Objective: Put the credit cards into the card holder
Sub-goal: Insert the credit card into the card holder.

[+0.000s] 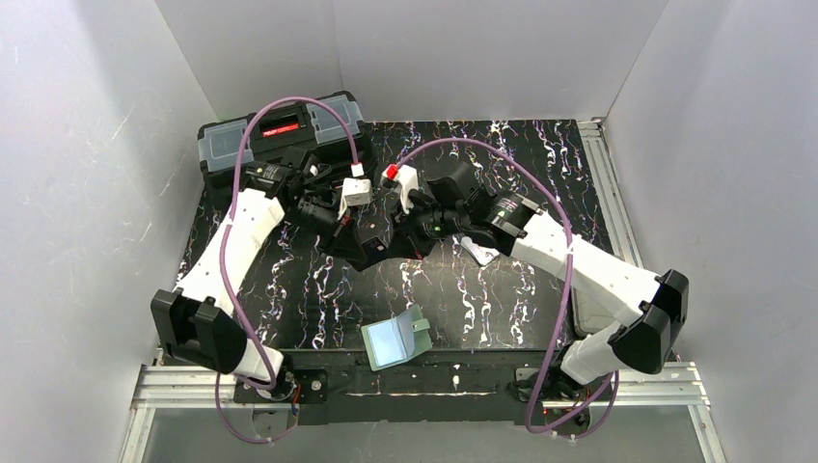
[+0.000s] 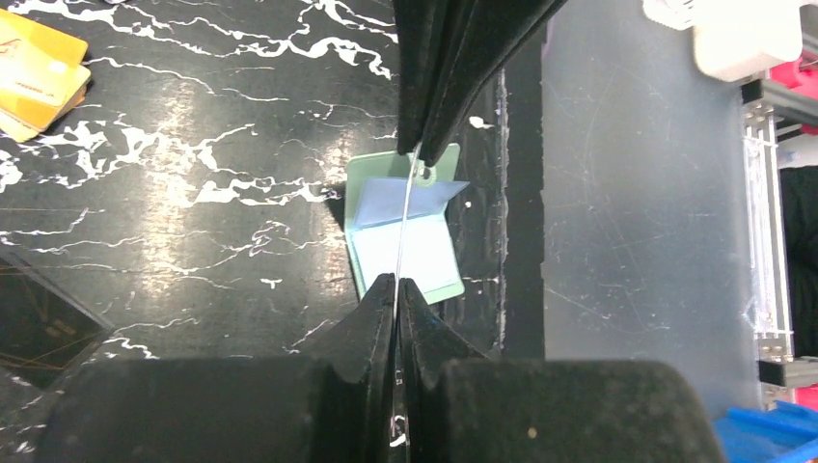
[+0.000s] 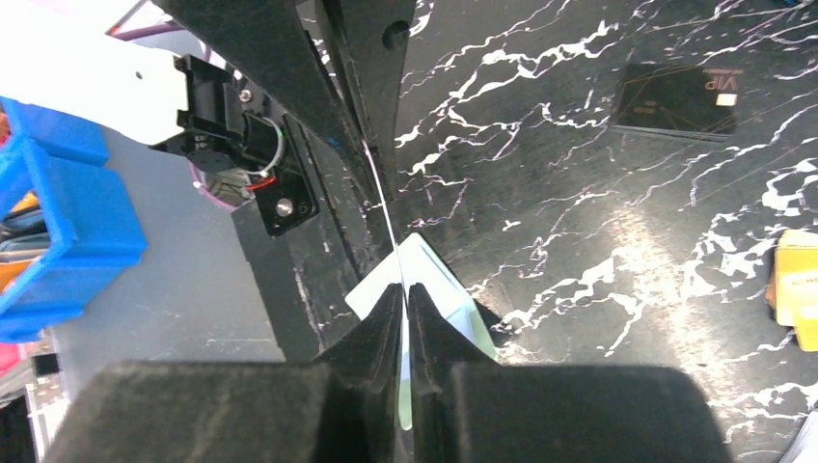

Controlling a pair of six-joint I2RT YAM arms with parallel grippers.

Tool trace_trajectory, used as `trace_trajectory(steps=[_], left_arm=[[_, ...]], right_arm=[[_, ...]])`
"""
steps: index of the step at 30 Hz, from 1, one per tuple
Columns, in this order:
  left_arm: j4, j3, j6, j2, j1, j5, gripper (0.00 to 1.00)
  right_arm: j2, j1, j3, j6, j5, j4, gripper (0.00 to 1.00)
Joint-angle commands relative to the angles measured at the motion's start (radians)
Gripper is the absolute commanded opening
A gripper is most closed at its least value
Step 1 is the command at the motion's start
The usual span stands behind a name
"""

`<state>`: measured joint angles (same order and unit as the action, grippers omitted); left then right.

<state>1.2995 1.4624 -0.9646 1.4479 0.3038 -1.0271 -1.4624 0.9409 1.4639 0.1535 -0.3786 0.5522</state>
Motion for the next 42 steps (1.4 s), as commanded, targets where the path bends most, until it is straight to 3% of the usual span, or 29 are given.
trace_trajectory(steps=[1, 3, 4, 5, 6, 7, 15, 18, 22, 42], left_arm=[[-0.125, -0.054, 0.178, -0.089, 0.005, -0.070, 0.00], [-0.219, -0.096, 0.290, -0.127, 0.005, -0.079, 0.00], [-0.277, -0.118, 0.363, -0.148, 0.003, -0.085, 0.00], [-0.343, -0.141, 0.430, -0.172, 0.000, -0.089, 0.00], [-0.421, -0.162, 0.507, -0.192, -0.001, -0.086, 0.00], [-0.494, -0.174, 0.587, -0.210, -0.002, -0.077, 0.00], [-0.895, -0.195, 1.089, -0.240, -0.025, -0.142, 0.00], [-1.145, -0.278, 1.292, -0.274, -0.025, -0.182, 0.00], [-1.356, -0.351, 1.462, -0.302, -0.024, -0.206, 0.00], [-1.537, -0.417, 1.633, -0.354, -0.025, -0.197, 0.00]], right_arm=[[0.070, 0.009, -0.027, 0.041, 0.048, -0.132, 0.24], [0.096, 0.002, -0.045, 0.063, 0.091, -0.154, 0.36], [0.117, -0.005, -0.061, 0.077, 0.104, -0.172, 0.48], [0.144, -0.011, -0.083, 0.093, 0.125, -0.199, 0.72], [0.173, -0.017, -0.105, 0.110, 0.150, -0.227, 0.89], [0.208, -0.020, -0.135, 0.123, 0.166, -0.256, 0.97], [0.403, -0.046, -0.371, 0.215, 0.088, -0.533, 0.98], [0.403, -0.056, -0.421, 0.278, 0.027, -0.661, 0.98], [0.367, -0.074, -0.418, 0.333, -0.063, -0.757, 0.91], [0.287, -0.169, -0.392, 0.476, -0.134, -0.887, 0.73]])
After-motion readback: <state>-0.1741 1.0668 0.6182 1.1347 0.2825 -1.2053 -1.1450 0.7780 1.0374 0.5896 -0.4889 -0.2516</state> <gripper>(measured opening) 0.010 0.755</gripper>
